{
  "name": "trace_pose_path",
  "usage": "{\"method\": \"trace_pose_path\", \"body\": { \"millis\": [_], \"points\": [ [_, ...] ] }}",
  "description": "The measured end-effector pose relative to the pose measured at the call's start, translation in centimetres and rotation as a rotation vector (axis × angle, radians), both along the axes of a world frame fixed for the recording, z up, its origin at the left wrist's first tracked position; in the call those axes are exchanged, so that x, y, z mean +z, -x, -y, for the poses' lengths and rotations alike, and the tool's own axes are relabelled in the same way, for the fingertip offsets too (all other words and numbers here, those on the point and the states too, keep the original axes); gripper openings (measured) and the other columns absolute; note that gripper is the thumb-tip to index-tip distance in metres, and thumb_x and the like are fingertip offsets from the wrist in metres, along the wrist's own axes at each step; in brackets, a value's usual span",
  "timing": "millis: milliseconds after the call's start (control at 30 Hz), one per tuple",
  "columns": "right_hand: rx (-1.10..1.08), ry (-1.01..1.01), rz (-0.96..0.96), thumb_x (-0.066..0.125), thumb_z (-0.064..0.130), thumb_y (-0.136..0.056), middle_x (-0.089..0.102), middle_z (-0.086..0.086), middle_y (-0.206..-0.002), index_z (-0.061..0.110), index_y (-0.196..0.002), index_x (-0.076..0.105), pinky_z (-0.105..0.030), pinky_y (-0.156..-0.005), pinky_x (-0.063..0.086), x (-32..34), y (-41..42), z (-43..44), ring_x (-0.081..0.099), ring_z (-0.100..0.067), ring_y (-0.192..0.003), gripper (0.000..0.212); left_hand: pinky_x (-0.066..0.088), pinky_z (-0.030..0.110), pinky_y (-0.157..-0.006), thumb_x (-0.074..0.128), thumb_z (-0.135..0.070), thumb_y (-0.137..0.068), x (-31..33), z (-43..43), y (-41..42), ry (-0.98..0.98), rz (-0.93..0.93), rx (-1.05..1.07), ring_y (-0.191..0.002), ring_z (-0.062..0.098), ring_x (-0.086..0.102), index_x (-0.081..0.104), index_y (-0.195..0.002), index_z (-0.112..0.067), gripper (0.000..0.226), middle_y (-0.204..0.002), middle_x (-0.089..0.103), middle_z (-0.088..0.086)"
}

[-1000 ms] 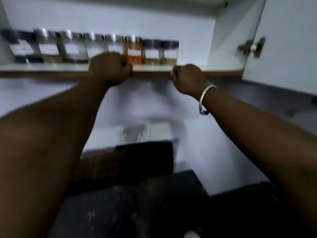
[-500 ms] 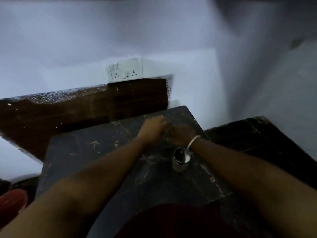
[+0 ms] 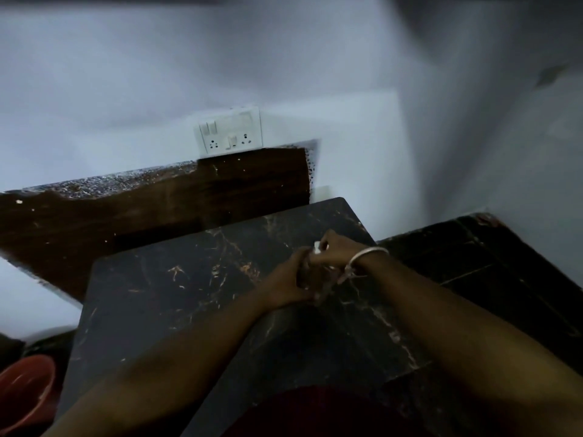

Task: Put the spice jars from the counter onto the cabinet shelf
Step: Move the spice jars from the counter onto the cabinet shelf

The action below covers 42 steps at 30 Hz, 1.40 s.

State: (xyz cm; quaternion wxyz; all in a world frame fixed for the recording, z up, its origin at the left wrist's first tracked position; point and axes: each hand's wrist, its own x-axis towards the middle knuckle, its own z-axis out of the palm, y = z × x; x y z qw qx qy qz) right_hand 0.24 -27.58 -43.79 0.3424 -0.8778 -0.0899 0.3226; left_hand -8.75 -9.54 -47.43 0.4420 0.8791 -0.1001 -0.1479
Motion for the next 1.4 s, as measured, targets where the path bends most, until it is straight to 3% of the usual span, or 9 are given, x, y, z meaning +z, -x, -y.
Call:
{"method": "trace_pose_path", "body": {
  "millis": [100,200,300,400,500,700,933,1233,1400],
  "points": [
    [-0.027,-0.221,-0.047,0.073,0.066,-0.078,0.078,-0.011,-0.093,0.014,-0.09,0.074,-0.041,-0.06,0.066,6.5,-0.2,-1.2,0.076,-0.02,-0.066,0.053,0.047,0.004,-0.089,0.096,-0.029,-0.07,4.8,0.6,-0.3,0.254,0.13,0.147,-0.115,-0.011,0.058,0.037,-0.146,-0.035,0.096,-0.129,0.056,-0.022],
    [-0.042,-0.469,0.032,0.065,0.085,-0.067,0.077,-0.003,-0.076,0.029,-0.084,0.079,-0.026,-0.047,0.051,13.2,1.7,-1.0,0.071,-0.017,-0.056,0.06,0.056,0.032,-0.096,0.088,-0.035,-0.07,9.7,-0.3,0.3,0.62,0.163,0.229,-0.123,0.016,0.065,0.05,-0.142,-0.022,0.082,-0.135,0.064,0.004],
    [-0.025,-0.769,0.221,0.062,0.06,-0.083,0.071,0.001,-0.084,0.039,-0.1,0.075,-0.022,-0.046,0.048,16.1,4.1,0.3,0.066,-0.011,-0.063,0.03,0.058,0.056,-0.093,0.088,-0.039,-0.074,13.4,-1.4,1.3,1.203,-0.154,0.137,-0.121,0.044,0.062,0.041,-0.154,-0.011,0.097,-0.146,0.052,0.031],
    [0.053,-1.046,0.316,0.062,0.026,-0.091,0.068,0.003,-0.104,0.029,-0.128,0.06,-0.024,-0.063,0.055,16.5,6.7,-0.3,0.066,-0.012,-0.084,0.037,0.056,0.055,-0.098,0.088,-0.04,-0.075,15.9,-0.6,2.7,1.372,-0.252,0.024,-0.113,0.04,0.067,0.056,-0.143,-0.003,0.084,-0.129,0.064,0.028],
    [0.014,-1.143,0.418,0.064,0.028,-0.086,0.063,0.005,-0.118,0.028,-0.136,0.05,-0.027,-0.084,0.056,17.0,8.6,-1.2,0.066,-0.013,-0.102,0.052,0.06,0.045,-0.093,0.073,-0.04,-0.085,17.1,0.9,3.3,1.327,-0.224,0.095,-0.111,0.031,0.072,0.072,-0.129,-0.009,0.054,-0.121,0.073,0.019],
    [-0.157,-0.989,0.587,0.068,0.045,-0.085,0.066,0.019,-0.114,0.04,-0.136,0.049,-0.036,-0.086,0.059,17.8,10.1,-1.3,0.07,-0.011,-0.104,0.054,0.061,0.047,-0.09,0.049,-0.044,-0.094,18.8,2.7,4.2,1.029,0.121,0.385,-0.119,0.028,0.071,0.058,-0.14,-0.031,0.048,-0.133,0.071,0.008],
    [-0.06,-1.249,0.212,0.055,0.074,-0.086,0.058,-0.011,-0.148,0.032,-0.152,0.046,-0.053,-0.12,0.036,20.4,12.1,-1.0,0.053,-0.03,-0.14,0.079,0.058,0.056,-0.1,0.045,-0.068,-0.093,21.3,3.1,5.1,0.967,0.165,0.427,-0.117,0.035,0.071,0.062,-0.136,-0.022,0.066,-0.125,0.074,0.015],
    [-0.007,-1.261,0.148,0.038,0.082,-0.077,0.06,-0.002,-0.148,0.041,-0.153,0.042,-0.059,-0.122,0.031,22.2,11.8,0.1,0.054,-0.024,-0.14,0.086,0.062,0.053,-0.091,0.045,-0.07,-0.087,22.5,3.4,4.6,0.96,0.145,0.422,-0.113,0.033,0.074,0.064,-0.137,-0.023,0.071,-0.122,0.077,0.013],
    [-0.012,-1.347,0.174,0.036,0.063,-0.094,0.059,-0.015,-0.145,0.045,-0.156,0.035,-0.051,-0.119,0.037,24.4,10.5,0.9,0.054,-0.031,-0.139,0.064,0.061,0.051,-0.092,0.04,-0.073,-0.091,25.1,3.3,2.7,0.936,0.226,0.374,-0.112,0.031,0.075,0.068,-0.132,-0.024,0.07,-0.12,0.078,0.012]
  ]
}}
